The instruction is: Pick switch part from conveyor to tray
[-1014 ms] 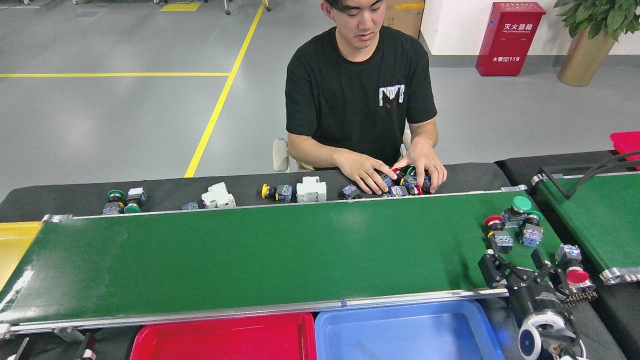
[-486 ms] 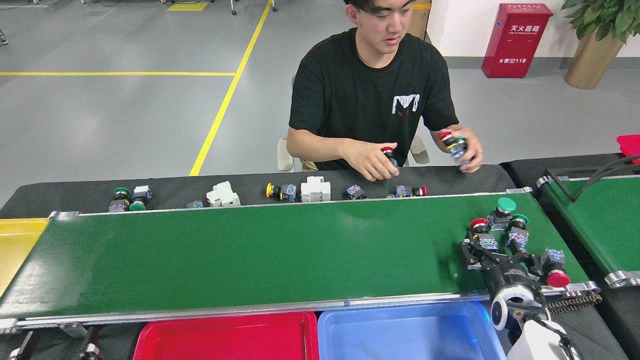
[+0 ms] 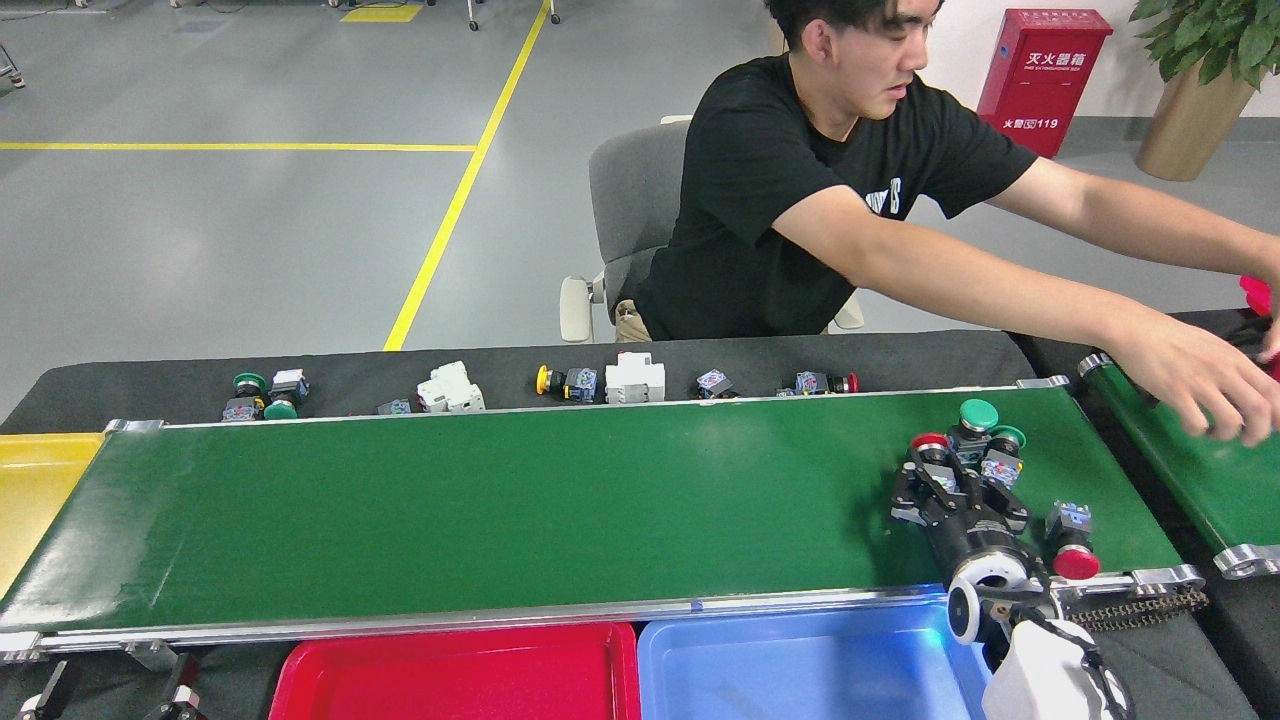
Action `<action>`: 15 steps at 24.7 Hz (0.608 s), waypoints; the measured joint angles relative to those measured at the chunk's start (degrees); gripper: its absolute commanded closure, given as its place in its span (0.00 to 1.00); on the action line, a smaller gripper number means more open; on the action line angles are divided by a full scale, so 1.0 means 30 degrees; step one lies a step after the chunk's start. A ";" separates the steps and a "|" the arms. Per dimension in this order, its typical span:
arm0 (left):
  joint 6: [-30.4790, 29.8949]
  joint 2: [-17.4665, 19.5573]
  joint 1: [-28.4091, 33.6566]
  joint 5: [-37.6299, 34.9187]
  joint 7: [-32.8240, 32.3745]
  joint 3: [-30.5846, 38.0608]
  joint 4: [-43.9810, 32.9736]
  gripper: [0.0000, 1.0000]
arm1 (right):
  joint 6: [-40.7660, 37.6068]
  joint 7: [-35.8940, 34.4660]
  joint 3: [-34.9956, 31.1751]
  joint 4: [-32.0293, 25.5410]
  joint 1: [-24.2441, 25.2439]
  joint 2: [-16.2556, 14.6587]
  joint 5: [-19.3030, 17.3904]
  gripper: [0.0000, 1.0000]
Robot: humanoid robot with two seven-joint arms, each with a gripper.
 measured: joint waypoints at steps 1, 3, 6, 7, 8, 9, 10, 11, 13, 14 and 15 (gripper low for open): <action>0.0000 0.0000 0.0075 0.0000 0.0000 0.0060 0.0000 0.00 | -0.0676 0.0044 0.0811 -0.0812 0.0315 0.0000 0.0000 0.98; 0.0000 0.0001 0.0156 0.0000 0.0023 0.0188 0.0004 0.00 | -0.2141 0.0034 0.2574 -0.2309 0.0794 0.0026 0.0003 0.98; 0.0000 0.0002 0.0182 0.0000 0.0048 0.0248 0.0060 0.00 | -0.4563 -0.0347 0.5556 -0.3415 0.0890 0.0756 0.0184 0.09; 0.0000 0.0002 0.0182 0.0000 0.0037 0.0249 0.0066 0.00 | -0.5156 -0.0486 0.6527 -0.3459 0.0892 0.1179 0.0425 0.00; 0.0000 0.0002 0.0182 0.0000 -0.0004 0.0249 0.0068 0.00 | -0.5629 -0.0592 0.7367 -0.3469 0.0891 0.1572 0.0709 0.00; -0.0004 0.0002 0.0179 0.0000 -0.0031 0.0249 0.0077 0.00 | -0.5923 -0.0675 0.7995 -0.3468 0.0891 0.1829 0.0869 0.00; -0.0038 0.0002 0.0168 -0.0002 -0.0061 0.0248 0.0092 0.00 | -0.6220 -0.0851 0.8585 -0.3406 0.0890 0.2010 0.0944 0.00; -0.0049 0.0002 0.0154 -0.0005 -0.0071 0.0248 0.0097 0.00 | -0.6386 -0.0944 0.8981 -0.3288 0.0889 0.2084 0.0975 0.00; -0.0060 0.0002 0.0152 -0.0007 -0.0093 0.0248 0.0104 0.00 | -0.6749 -0.1163 0.9294 -0.3136 0.0889 0.2091 0.0998 0.00; -0.0060 0.0002 0.0152 -0.0008 -0.0095 0.0249 0.0105 0.00 | -0.6818 -0.1214 0.9293 -0.3133 0.0886 0.2091 0.0997 0.00; -0.0060 0.0002 0.0153 -0.0008 -0.0096 0.0251 0.0105 0.00 | -0.6873 -0.1245 0.9208 -0.3134 0.0887 0.2092 0.0975 0.00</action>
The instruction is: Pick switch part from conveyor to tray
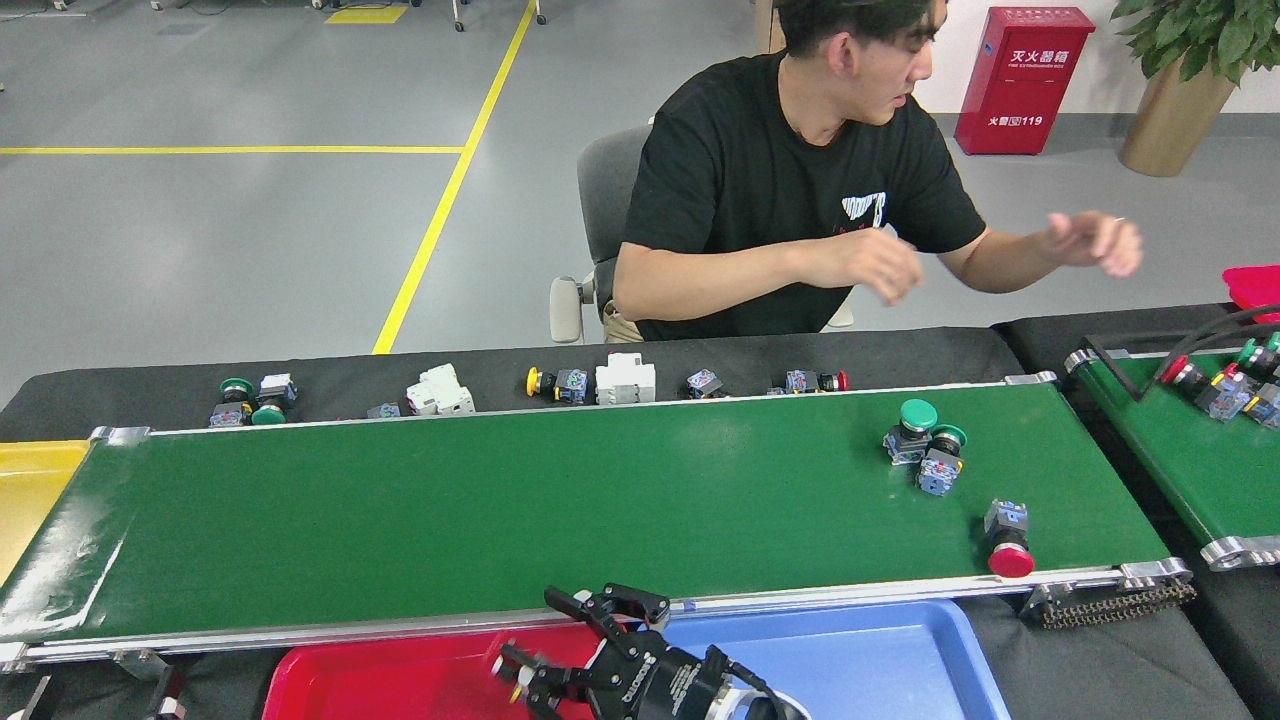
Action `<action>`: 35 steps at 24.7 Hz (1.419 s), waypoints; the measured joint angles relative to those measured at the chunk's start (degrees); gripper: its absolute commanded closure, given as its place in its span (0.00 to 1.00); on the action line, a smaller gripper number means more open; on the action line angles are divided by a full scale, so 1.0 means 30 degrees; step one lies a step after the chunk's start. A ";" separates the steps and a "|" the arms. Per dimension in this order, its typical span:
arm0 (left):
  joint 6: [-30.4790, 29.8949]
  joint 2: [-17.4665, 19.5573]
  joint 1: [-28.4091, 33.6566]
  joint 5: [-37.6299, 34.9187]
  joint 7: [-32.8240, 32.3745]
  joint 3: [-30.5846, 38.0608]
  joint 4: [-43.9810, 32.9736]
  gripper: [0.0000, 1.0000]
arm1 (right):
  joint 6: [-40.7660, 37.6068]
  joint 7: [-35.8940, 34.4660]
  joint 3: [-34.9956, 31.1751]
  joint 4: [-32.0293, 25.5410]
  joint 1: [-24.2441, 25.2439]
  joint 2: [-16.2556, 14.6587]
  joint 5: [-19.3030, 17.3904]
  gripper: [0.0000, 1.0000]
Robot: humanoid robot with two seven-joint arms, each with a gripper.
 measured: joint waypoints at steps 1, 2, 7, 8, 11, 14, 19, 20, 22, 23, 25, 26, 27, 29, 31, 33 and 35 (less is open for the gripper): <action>0.0000 0.0000 0.0010 0.0000 -0.0002 0.0011 0.0000 0.00 | -0.0012 -0.0085 -0.0279 -0.0067 0.0023 0.0004 -0.0023 0.02; 0.0000 0.0000 0.0030 0.0000 -0.0002 0.0046 -0.0005 0.00 | 0.0332 -0.0249 -0.0894 -0.0309 0.0197 0.0019 -0.0043 0.03; 0.0038 0.0000 0.0106 -0.0001 -0.0003 0.0286 -0.0015 0.00 | 0.7685 -0.2157 -0.3948 -0.1994 0.3104 0.0037 -0.0050 0.03; 0.0038 0.0000 0.0114 -0.0001 -0.0003 0.0311 -0.0016 0.00 | 0.9317 -0.2729 -0.4093 -0.2246 0.3403 -0.0109 -0.0050 0.02; 0.0040 -0.0005 0.0398 0.0000 -0.0005 0.0379 -0.0029 0.00 | 1.2937 -0.4146 -0.4247 -0.2508 0.4744 -0.0642 -0.0052 0.02; 0.0043 -0.0017 0.0610 0.0000 -0.0005 0.0476 -0.0049 0.00 | 1.4366 -0.4883 -0.4290 -0.2821 0.5835 -0.0796 -0.0053 0.02; 0.0117 -0.0022 0.0852 0.0003 -0.0007 0.0929 -0.0075 0.00 | 1.4946 -0.5109 -0.4467 -0.2845 0.6315 -0.1261 -0.0055 0.02; 0.0127 -0.0022 0.0854 0.0004 -0.0007 0.0932 -0.0076 0.00 | 1.4976 -0.5119 -0.4666 -0.2840 0.6306 -0.1261 -0.0035 0.02; 0.0134 -0.0022 0.0884 0.0004 -0.0006 0.0932 -0.0076 0.00 | 1.5034 -0.5061 -0.5076 -0.2785 0.6161 -0.1262 0.0108 0.02; 0.0133 -0.0022 0.0892 0.0004 -0.0006 0.0932 -0.0077 0.00 | 1.5043 -0.4881 -0.5164 -0.2720 0.6005 -0.1262 0.0260 0.02; 0.0086 -0.0022 0.0895 0.0004 -0.0006 0.0932 -0.0077 0.00 | 1.5298 -0.4126 -0.5212 -0.2395 0.5477 -0.1261 0.0800 0.02; 0.0079 -0.0022 0.0896 0.0005 -0.0007 0.0918 -0.0078 0.00 | 1.5461 -0.3787 -0.5213 -0.2187 0.5164 -0.1260 0.1120 0.02; 0.0075 -0.0022 0.0896 0.0005 -0.0007 0.0902 -0.0078 0.00 | 1.5629 -0.3587 -0.5214 -0.1958 0.4859 -0.1259 0.1337 0.02; 0.0071 -0.0022 0.0897 0.0005 -0.0008 0.0839 -0.0078 0.00 | 1.5857 -0.3152 -0.5216 -0.1452 0.4330 -0.1249 0.1571 0.02; 0.0070 -0.0022 0.0896 0.0005 -0.0009 0.0741 -0.0078 0.00 | 1.5931 -0.2760 -0.5218 -0.1035 0.3923 -0.1100 0.1613 0.02; 0.0067 -0.0022 0.0881 0.0005 -0.0008 0.0701 -0.0078 0.00 | 1.5957 -0.2342 -0.5214 -0.0698 0.3457 -0.0806 0.1618 0.03; 0.0067 -0.0022 0.0808 0.0005 -0.0008 0.0684 -0.0078 0.00 | 1.5980 -0.1977 -0.5217 -0.0375 0.2992 -0.0683 0.1618 0.18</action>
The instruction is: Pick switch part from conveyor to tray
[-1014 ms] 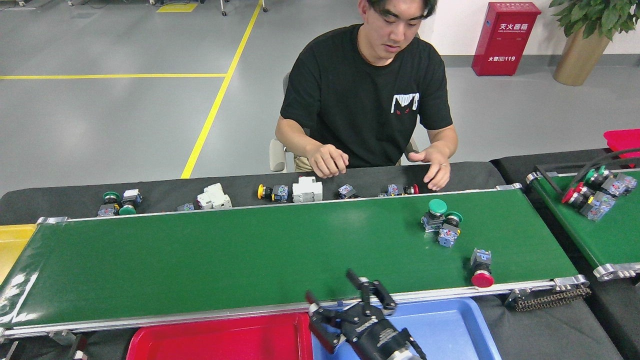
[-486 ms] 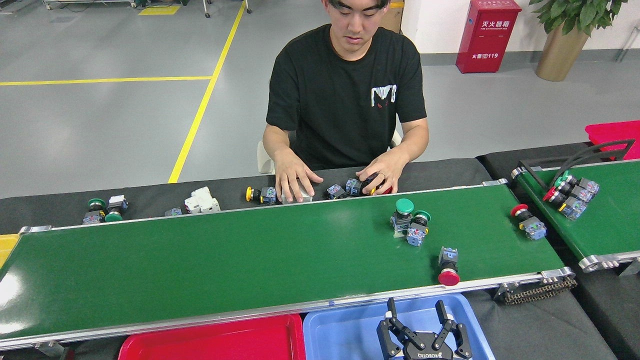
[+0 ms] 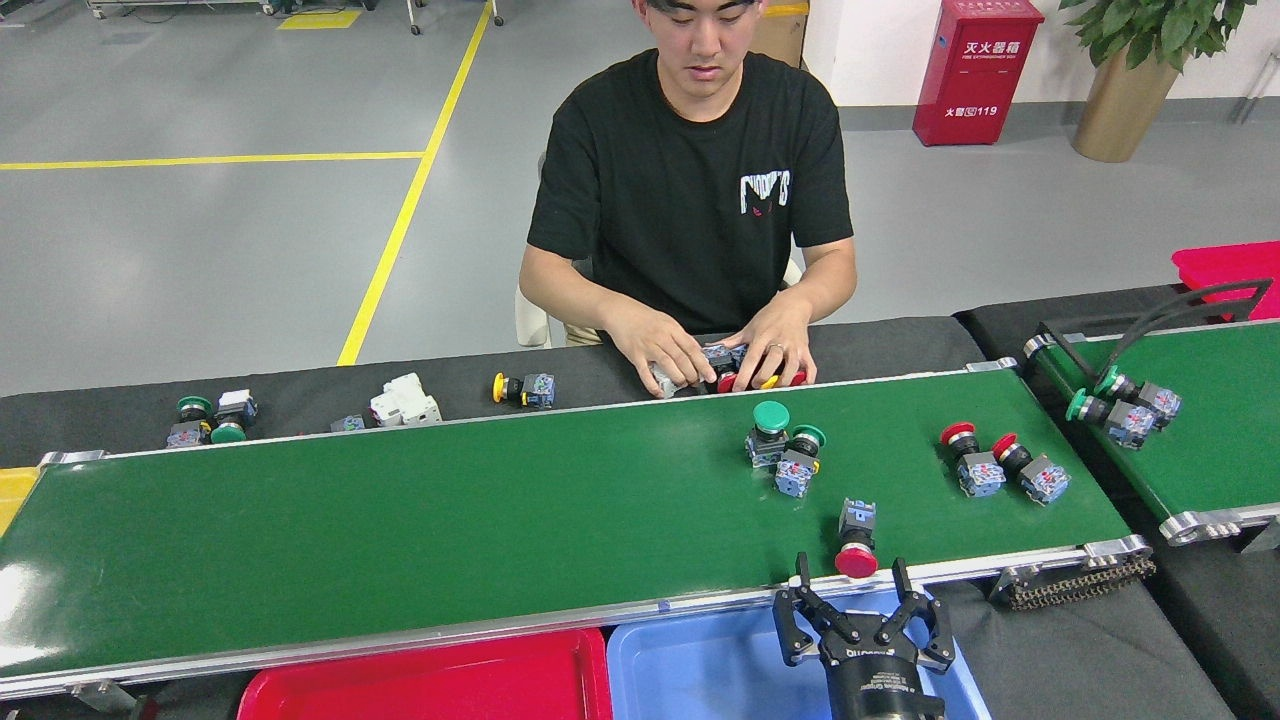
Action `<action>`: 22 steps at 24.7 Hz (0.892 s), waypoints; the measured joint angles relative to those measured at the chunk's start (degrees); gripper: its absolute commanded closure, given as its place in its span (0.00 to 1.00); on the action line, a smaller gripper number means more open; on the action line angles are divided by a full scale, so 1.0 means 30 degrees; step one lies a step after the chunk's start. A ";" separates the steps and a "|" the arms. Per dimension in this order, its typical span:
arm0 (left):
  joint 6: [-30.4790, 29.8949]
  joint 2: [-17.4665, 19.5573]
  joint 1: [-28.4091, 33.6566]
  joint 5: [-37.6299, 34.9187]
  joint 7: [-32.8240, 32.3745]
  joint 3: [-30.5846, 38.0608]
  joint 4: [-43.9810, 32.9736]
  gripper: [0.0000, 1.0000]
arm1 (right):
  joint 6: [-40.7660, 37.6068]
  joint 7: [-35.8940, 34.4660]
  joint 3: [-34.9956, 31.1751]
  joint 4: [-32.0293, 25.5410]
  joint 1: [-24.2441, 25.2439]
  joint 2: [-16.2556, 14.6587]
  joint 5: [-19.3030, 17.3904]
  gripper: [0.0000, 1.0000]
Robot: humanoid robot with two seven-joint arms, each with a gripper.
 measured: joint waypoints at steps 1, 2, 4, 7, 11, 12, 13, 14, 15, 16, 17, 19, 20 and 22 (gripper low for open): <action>0.0000 0.0000 -0.0070 0.0000 -0.0001 -0.0005 0.0000 0.00 | 0.0061 0.0154 0.0000 0.0271 -0.0126 0.0025 0.0000 0.34; -0.0001 0.0003 -0.0125 0.0000 -0.0001 -0.0016 0.0001 0.00 | 0.0130 0.0218 0.0000 0.0545 -0.0200 0.0030 -0.0001 0.49; -0.0001 0.0003 -0.0228 0.0000 -0.0005 -0.0034 0.0001 0.00 | 0.0004 0.0433 0.0010 0.1004 -0.0399 0.0031 -0.0023 0.67; 0.0000 0.0003 -0.0241 0.0000 -0.0005 -0.0045 0.0002 0.00 | -0.0181 0.0518 0.0012 0.1140 -0.0568 0.0033 -0.0094 0.81; -0.0004 0.0003 -0.0242 0.0000 -0.0005 -0.0047 0.0004 0.00 | -0.1269 0.0605 0.0005 0.1132 -0.0582 0.0057 -0.0100 0.95; -0.0003 0.0003 -0.0242 0.0000 -0.0005 -0.0047 0.0005 0.00 | -0.1694 0.0606 -0.0010 0.1122 -0.0582 0.0048 -0.0101 0.97; -0.0003 0.0003 -0.0242 0.0000 -0.0005 -0.0047 0.0005 0.00 | -0.2162 0.0618 -0.0005 0.1118 -0.0581 0.0047 -0.0101 0.97; -0.0003 0.0003 -0.0243 0.0000 -0.0005 -0.0048 0.0007 0.00 | -0.2763 0.0645 0.0048 0.1082 -0.0580 0.0047 -0.0096 0.98; -0.0004 0.0003 -0.0243 0.0000 -0.0005 -0.0047 0.0008 0.00 | -0.3390 0.0669 0.0274 0.0973 -0.0578 0.0048 -0.0088 0.98; -0.0003 0.0003 -0.0242 0.0000 -0.0005 -0.0047 0.0012 0.00 | -0.4114 0.0700 0.0648 0.0783 -0.0580 0.0048 -0.0076 0.98; -0.0004 0.0003 -0.0242 0.0000 -0.0005 -0.0047 0.0013 0.00 | -0.5076 0.0709 0.1183 0.0510 -0.0581 0.0048 -0.0065 0.98; -0.0005 0.0003 -0.0242 0.0000 -0.0005 -0.0048 0.0032 0.00 | -0.7023 0.0475 0.2380 0.0063 -0.0590 0.0053 -0.0037 0.88; -0.0005 0.0003 -0.0242 0.0000 -0.0005 -0.0049 0.0053 0.00 | -0.8206 0.0063 0.3154 -0.0038 -0.0660 0.0067 -0.0033 0.66; -0.0006 0.0004 -0.0242 0.0000 -0.0005 -0.0049 0.0053 0.00 | -1.0595 -0.1044 0.4666 -0.0063 -0.0890 0.0239 0.0003 0.00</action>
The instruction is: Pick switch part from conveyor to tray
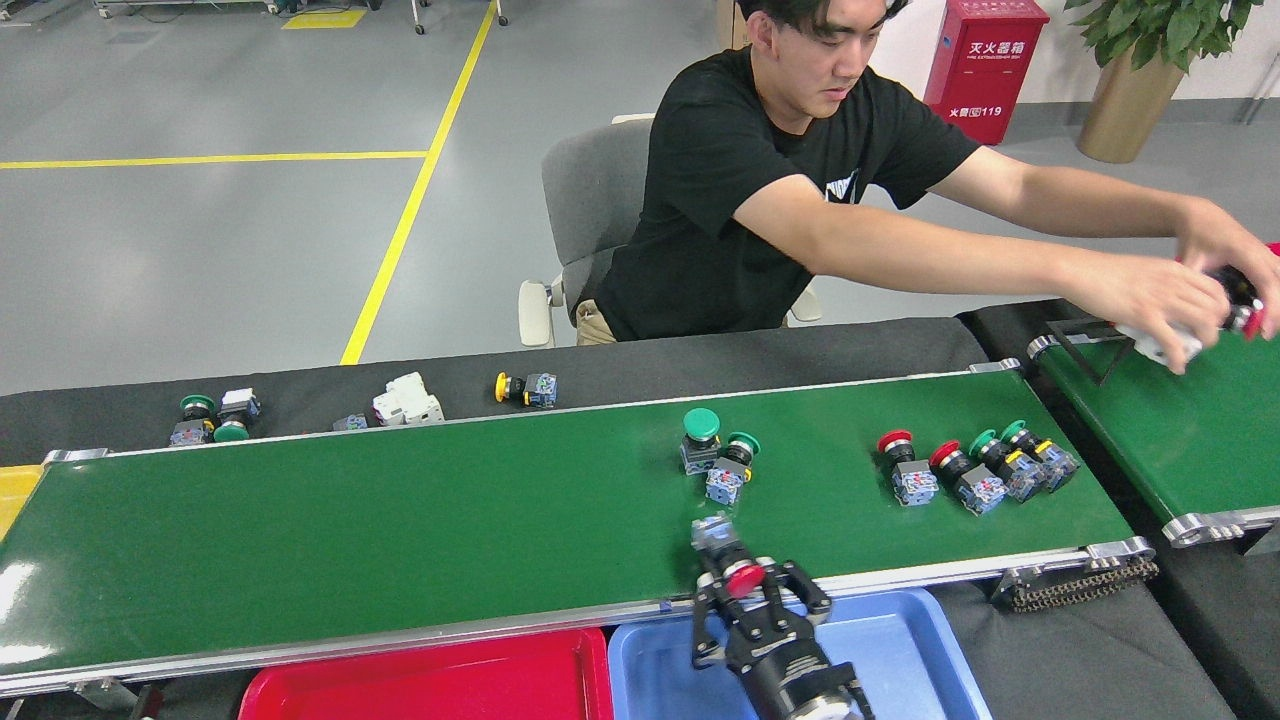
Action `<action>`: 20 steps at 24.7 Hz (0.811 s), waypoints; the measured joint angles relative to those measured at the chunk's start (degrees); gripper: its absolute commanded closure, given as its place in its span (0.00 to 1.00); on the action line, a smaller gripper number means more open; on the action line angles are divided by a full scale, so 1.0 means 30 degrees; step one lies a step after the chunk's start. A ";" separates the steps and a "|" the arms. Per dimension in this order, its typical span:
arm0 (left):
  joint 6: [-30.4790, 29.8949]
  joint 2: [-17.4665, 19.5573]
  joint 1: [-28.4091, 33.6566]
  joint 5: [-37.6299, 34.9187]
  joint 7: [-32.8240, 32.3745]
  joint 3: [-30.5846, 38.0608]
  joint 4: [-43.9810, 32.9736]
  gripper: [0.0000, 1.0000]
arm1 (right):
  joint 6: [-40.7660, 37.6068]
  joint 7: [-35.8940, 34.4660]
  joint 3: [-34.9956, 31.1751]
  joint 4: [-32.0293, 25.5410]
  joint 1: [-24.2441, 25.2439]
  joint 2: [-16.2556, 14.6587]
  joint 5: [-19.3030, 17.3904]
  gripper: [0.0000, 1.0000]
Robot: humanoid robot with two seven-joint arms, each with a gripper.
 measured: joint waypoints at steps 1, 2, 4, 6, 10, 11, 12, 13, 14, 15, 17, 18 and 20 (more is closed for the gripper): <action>-0.0006 0.0000 0.0000 0.0000 0.0001 -0.0001 0.0000 0.00 | -0.0976 -0.0414 0.0707 0.0035 -0.0092 0.0156 0.0006 0.00; -0.0010 0.0000 0.0000 0.0000 0.0001 -0.0001 0.0001 0.00 | -0.1828 -0.0681 0.1458 0.0242 -0.0157 0.0355 0.0010 0.00; -0.0014 0.0000 0.0000 0.0000 0.0000 -0.0001 0.0004 0.00 | -0.3118 -0.0987 0.2586 0.1176 -0.0235 0.0815 0.0024 0.00; -0.0018 0.0000 -0.0012 0.0000 0.0000 -0.0015 0.0004 0.00 | -0.3701 -0.1193 0.2901 0.2097 -0.0453 0.1278 0.0024 0.00; -0.0020 0.0000 0.0013 0.0000 0.0000 -0.0017 -0.0012 0.00 | -0.3900 -0.1297 0.2175 0.2431 -0.0499 0.1383 -0.0012 0.00; -0.0020 0.0000 0.0056 0.0000 0.0000 -0.0016 -0.0019 0.00 | -0.3226 -0.1322 0.1465 0.2166 -0.0407 0.1383 -0.0018 0.00; -0.0023 -0.0001 0.0070 0.0000 0.0000 -0.0011 -0.0020 0.00 | -0.2176 -0.1350 0.0684 0.1846 -0.0225 0.1383 -0.0024 0.00; -0.0022 0.0000 0.0070 0.0000 0.0000 0.0002 -0.0021 0.00 | -0.0724 -0.1442 -0.0121 0.1496 0.0190 0.1383 -0.0033 0.00; -0.0022 0.0000 0.0071 0.0000 0.0000 0.0008 -0.0021 0.00 | 0.0873 -0.1541 -0.0737 0.1091 0.0713 0.1382 -0.0033 0.00; -0.0022 0.0000 0.0071 0.0000 0.0001 0.0011 -0.0022 0.00 | 0.2619 -0.1626 -0.1214 0.0764 0.1204 0.1375 -0.0034 0.00; -0.0022 -0.0002 0.0072 0.0000 0.0001 0.0012 -0.0026 0.00 | 0.5923 -0.2005 -0.1979 0.0327 0.1749 0.1233 -0.0062 0.00; -0.0023 -0.0003 0.0078 0.0000 0.0001 0.0012 -0.0033 0.00 | 0.7106 -0.2181 -0.2340 0.0131 0.1973 0.1000 -0.0073 0.00; -0.0022 -0.0003 0.0137 0.0000 0.0000 0.0009 -0.0065 0.00 | 0.8629 -0.2364 -0.2787 -0.0141 0.2622 0.0618 -0.0098 0.00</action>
